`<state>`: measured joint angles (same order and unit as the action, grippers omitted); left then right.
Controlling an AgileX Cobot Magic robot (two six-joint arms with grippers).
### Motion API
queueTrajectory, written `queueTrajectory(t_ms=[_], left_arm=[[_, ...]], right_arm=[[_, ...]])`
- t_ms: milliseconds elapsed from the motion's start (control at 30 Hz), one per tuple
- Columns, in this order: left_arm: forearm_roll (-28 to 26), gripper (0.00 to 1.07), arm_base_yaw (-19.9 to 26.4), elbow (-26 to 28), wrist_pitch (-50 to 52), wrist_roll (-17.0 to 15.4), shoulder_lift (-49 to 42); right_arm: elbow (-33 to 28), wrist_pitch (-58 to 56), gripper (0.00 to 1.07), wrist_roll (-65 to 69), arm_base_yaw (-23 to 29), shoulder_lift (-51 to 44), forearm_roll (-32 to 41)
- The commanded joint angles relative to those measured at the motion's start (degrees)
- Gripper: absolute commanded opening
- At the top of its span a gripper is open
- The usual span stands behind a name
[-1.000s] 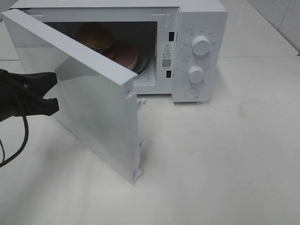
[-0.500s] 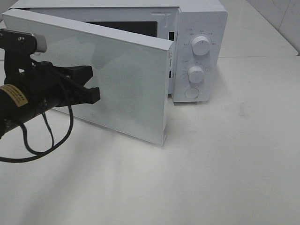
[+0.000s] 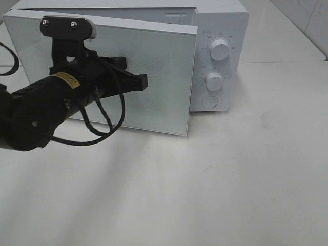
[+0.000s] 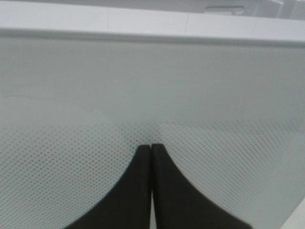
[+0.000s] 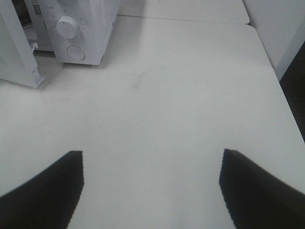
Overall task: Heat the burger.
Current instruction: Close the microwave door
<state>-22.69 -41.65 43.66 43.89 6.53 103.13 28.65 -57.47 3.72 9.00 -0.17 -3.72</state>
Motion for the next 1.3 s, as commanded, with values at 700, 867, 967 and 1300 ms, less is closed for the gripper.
queueTrajectory(t_ms=[700,867,967,1300], left_arm=[[-6.0,0.00,-0.6,14.8,-5.2,1.0,7.6],[-6.0,0.00,-0.6,17.5,-7.1,1.0,8.8],[-6.0,0.00,-0.6,19.0,-7.2,1.0,9.6],[-9.2,0.00,-0.5,22.3,-7.3,5.7,11.3]], right_arm=[[-0.1,0.6,0.76,0.2,-0.3,-1.9,-0.2],[-0.1,0.6,0.76,0.2,-0.3,-1.9,-0.2],[-0.1,0.6,0.76,0.2,-0.3,-1.9,-0.2],[-0.1,0.6,0.76,0.2,-0.3,-1.9,-0.2]])
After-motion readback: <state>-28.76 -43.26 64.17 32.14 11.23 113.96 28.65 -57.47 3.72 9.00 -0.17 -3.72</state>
